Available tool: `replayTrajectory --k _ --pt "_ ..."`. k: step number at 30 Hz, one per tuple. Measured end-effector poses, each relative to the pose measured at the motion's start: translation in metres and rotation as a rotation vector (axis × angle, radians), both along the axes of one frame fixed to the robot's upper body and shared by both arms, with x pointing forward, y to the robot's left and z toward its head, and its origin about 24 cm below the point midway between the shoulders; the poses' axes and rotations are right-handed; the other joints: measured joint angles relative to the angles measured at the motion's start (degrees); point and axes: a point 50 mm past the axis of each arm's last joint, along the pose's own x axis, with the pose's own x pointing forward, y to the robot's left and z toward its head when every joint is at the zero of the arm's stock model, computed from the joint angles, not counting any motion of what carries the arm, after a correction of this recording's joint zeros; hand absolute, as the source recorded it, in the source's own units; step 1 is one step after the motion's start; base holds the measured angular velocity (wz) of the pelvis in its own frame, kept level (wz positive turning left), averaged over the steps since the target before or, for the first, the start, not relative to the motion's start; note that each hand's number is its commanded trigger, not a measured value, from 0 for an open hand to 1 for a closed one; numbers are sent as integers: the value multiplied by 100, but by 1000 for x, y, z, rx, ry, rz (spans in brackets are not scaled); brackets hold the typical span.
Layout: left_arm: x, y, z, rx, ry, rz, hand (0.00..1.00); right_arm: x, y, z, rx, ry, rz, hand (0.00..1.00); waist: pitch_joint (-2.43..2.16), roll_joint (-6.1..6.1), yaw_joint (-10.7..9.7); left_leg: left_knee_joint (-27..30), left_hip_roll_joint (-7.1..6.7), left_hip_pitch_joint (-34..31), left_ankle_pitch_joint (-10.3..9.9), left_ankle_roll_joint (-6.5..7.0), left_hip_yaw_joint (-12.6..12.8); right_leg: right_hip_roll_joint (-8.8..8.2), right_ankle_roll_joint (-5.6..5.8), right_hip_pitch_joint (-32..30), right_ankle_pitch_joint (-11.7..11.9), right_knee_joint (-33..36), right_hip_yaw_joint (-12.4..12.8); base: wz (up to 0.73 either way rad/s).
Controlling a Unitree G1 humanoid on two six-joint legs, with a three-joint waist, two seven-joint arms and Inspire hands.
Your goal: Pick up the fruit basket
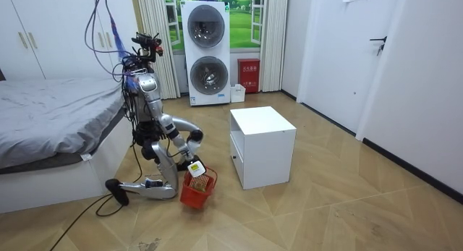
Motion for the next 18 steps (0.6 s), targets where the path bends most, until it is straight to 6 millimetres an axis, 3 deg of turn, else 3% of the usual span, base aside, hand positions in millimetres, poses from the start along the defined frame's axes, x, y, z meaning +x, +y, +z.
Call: replayTrajectory --k 5,11,18 --pt "1 0 0 -1 -5 -1 0 3 1 2 -4 -11 13 100 18 -36 -11 25 3 -2 0 0 -30 38 -1 15 -1 -3 41 0" --pt "15 -2 3 -5 -46 -12 0 26 9 15 -23 -106 86 100 53 -107 -74 151 -15 6 -6 5 -142 116 -21 110 -10 37 31 -4" --pt "37 3 9 11 -117 -4 0 41 15 26 -17 -187 112 100 43 -171 -215 344 -95 28 -144 262 -120 70 -25 386 -6 -110 -81 5"
